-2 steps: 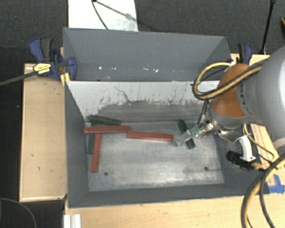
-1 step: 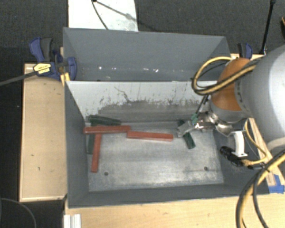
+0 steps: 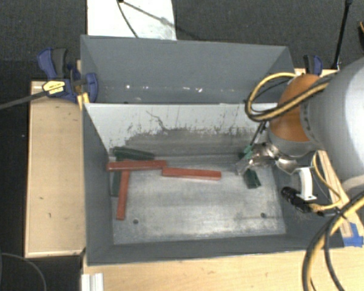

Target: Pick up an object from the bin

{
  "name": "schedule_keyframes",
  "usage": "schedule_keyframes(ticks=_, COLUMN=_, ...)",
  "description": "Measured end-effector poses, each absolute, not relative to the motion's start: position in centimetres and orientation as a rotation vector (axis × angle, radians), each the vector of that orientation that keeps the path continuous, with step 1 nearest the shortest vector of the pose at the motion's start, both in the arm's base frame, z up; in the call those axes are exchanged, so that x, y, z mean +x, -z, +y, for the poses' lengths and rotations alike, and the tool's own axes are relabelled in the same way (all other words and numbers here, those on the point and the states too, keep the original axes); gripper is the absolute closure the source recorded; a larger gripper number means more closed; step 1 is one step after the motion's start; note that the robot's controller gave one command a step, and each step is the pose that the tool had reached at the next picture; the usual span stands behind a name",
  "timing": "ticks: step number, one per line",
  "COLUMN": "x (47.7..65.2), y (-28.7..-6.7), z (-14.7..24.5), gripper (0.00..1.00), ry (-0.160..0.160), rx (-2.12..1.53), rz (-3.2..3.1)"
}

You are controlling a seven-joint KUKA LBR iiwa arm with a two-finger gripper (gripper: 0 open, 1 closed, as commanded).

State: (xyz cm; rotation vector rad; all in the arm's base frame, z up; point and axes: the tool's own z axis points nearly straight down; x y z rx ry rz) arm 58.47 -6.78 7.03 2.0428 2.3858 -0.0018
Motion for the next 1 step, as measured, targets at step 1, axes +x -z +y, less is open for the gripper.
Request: schedule_keyframes(ticks=1, x=58.55, y=-10.48, z=-6.83, gripper=1.0, ry=-0.003, rx=2.028, rz=2.394)
